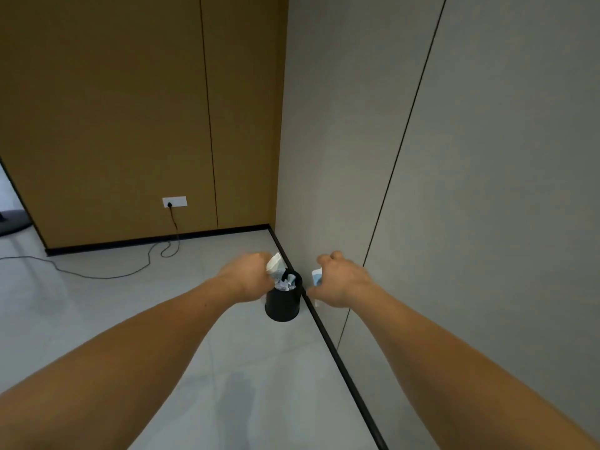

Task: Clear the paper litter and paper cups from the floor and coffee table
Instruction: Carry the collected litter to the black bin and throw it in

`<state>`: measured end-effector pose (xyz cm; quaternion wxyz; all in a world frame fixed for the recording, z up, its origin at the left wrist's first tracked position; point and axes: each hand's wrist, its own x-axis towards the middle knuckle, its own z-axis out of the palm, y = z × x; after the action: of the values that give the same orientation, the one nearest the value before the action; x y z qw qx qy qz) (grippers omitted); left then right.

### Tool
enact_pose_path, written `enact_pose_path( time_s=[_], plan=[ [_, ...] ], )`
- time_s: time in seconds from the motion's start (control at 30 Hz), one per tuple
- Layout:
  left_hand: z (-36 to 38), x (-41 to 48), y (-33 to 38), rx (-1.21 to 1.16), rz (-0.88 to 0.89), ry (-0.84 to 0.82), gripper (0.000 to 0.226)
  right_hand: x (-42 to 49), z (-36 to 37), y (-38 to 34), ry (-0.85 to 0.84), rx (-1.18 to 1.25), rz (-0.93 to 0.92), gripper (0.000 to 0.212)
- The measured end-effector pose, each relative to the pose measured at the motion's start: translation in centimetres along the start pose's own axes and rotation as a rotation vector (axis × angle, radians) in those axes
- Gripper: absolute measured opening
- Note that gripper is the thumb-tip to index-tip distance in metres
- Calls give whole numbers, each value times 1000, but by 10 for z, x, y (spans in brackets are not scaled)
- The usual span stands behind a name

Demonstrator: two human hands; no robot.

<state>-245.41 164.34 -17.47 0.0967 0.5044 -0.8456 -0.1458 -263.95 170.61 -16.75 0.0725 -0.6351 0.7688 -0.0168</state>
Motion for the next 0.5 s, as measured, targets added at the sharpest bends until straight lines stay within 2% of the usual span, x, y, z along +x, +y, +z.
enact_pose_path(
  time_s=[0.27, 0.5],
  plan=[
    [6, 161, -42, -81, -164, 4, 22, 195, -9, 29, -70, -5, -133, 68],
    [42, 316, -97, -167, -193, -83, 32, 360, 15, 39, -160, -32, -170, 73]
  ],
)
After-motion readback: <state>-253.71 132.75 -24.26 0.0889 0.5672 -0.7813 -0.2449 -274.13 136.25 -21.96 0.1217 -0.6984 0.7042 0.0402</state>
